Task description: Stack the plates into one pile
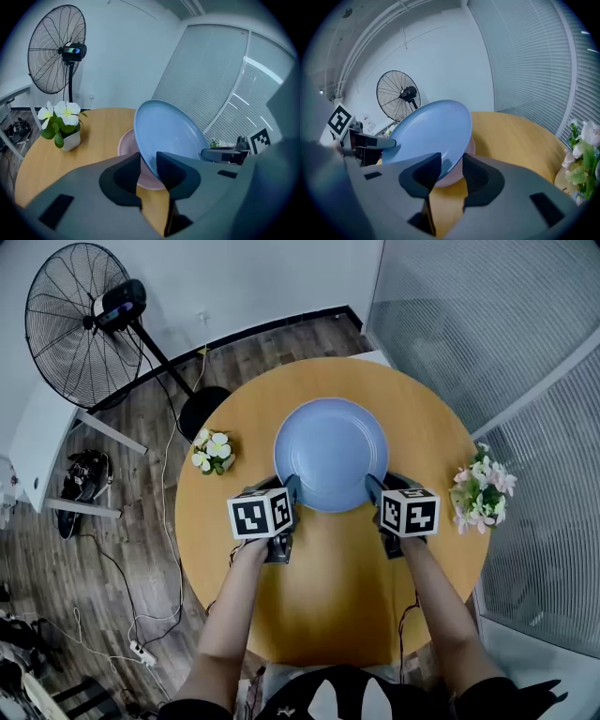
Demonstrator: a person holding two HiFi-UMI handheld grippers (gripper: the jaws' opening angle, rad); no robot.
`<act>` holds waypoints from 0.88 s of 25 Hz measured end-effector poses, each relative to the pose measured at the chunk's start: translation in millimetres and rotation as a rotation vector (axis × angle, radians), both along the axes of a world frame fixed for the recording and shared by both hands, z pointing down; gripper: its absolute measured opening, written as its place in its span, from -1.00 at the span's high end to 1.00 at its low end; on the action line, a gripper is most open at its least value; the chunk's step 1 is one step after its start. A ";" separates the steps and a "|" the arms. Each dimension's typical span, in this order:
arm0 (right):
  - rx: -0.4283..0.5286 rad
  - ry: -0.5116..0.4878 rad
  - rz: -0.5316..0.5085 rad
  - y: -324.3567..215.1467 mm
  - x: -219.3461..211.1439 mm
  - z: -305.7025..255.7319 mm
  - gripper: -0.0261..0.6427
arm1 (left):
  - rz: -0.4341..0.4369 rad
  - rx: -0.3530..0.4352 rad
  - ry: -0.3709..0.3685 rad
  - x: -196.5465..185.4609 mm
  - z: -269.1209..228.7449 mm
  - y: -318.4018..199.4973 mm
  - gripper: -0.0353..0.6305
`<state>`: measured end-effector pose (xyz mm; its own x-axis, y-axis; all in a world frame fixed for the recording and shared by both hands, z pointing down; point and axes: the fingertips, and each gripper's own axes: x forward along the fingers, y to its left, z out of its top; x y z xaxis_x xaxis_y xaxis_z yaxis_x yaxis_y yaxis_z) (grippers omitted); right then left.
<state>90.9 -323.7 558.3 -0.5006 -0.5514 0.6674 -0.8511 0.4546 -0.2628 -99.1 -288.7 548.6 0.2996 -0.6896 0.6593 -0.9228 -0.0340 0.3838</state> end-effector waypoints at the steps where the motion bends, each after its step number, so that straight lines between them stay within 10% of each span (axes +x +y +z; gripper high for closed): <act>1: 0.002 0.002 0.000 -5.1 -1.3 0.6 0.48 | 0.001 0.004 -0.003 -1.3 0.1 -5.7 0.60; 22: -0.076 0.112 0.018 -36.9 -6.3 66.7 0.48 | -0.038 -0.135 -0.048 -11.4 75.9 -32.4 0.60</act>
